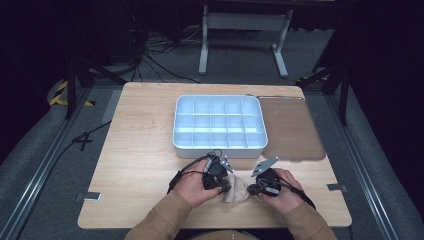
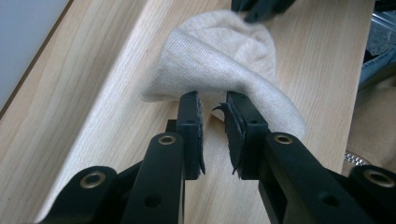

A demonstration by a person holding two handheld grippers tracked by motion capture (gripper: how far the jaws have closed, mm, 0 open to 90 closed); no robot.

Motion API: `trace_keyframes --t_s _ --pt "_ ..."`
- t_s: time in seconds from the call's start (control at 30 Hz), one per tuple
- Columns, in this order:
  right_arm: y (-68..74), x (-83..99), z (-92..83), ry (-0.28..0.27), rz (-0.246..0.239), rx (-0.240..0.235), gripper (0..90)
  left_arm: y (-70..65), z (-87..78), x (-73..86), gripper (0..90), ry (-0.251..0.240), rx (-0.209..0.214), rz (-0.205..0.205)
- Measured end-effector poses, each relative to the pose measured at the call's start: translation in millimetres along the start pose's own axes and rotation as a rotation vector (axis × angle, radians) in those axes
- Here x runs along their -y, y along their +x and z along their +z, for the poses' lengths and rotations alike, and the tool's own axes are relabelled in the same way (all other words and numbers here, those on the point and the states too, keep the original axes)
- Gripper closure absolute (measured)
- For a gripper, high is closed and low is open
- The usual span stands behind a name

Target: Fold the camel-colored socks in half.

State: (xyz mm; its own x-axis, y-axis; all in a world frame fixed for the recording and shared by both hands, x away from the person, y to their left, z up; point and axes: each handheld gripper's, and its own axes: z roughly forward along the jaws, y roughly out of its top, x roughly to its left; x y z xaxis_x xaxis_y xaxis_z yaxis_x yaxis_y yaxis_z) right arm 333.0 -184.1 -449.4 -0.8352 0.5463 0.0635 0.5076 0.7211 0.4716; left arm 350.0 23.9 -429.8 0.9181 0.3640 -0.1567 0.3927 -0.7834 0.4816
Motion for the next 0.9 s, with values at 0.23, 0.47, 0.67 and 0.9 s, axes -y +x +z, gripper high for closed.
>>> trace_keyframes --t_s 0.23,0.47,0.67,0.9 --pt "4.3 -0.5 5.2 -0.03 -0.015 -0.006 82.6 -3.7 0.0 -5.5 77.2 -0.021 -0.006 0.032" --pt "5.2 1.4 6.0 -0.041 -0.003 -0.004 82.2 -6.4 6.8 -11.3 77.5 -0.027 -0.009 0.065" --pt "4.5 2.8 5.6 -0.048 0.005 -0.011 80.7 -8.9 13.5 -11.3 71.0 -0.033 0.027 0.11" --pt "4.2 2.9 5.3 -0.046 0.017 -0.003 77.4 -10.4 20.6 -9.4 55.5 -0.06 0.047 0.152"
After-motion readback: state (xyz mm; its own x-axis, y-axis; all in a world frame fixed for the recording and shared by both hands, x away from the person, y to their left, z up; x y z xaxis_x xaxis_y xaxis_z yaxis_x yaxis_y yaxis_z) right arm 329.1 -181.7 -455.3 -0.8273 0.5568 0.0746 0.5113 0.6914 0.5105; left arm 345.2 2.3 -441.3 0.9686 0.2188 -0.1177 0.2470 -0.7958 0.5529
